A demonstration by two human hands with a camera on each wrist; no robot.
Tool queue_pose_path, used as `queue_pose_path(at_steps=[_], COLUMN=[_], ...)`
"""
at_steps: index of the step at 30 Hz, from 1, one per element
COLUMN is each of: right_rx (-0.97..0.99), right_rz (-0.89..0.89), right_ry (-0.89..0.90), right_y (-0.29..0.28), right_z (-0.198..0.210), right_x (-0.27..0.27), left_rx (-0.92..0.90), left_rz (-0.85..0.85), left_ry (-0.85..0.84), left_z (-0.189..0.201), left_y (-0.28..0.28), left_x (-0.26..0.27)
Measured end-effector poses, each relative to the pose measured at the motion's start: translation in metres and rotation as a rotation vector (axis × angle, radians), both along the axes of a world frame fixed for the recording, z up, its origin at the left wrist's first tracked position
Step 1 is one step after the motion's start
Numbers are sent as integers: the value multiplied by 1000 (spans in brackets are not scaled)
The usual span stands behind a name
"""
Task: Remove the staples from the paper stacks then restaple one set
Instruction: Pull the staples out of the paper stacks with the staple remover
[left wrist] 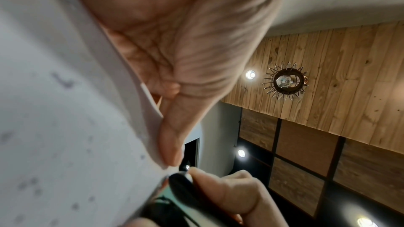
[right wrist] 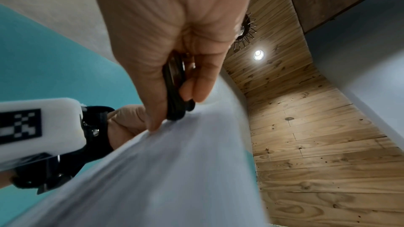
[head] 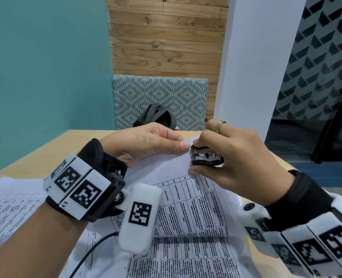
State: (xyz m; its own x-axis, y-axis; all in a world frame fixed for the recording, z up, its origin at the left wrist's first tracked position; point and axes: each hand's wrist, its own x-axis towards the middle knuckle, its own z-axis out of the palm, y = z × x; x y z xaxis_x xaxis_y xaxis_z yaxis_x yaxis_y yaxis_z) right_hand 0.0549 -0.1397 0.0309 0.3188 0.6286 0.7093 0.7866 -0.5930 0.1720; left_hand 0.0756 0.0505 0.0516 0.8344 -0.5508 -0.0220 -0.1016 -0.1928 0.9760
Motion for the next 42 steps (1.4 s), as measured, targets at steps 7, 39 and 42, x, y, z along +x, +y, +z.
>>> queue_pose_path(at_steps=[7, 39, 42], right_rx=[37, 414, 399], right_rz=[-38, 109, 39], right_ry=[12, 364, 388], right_y=[-1, -14, -23], right_z=[2, 14, 23], right_x=[-3, 5, 3], left_rx=[9, -36, 15], left_rz=[-22, 8, 52], left_ry=[-13, -177, -162], left_z=[-1, -8, -5], left_y=[0, -2, 5], left_x=[0, 6, 9])
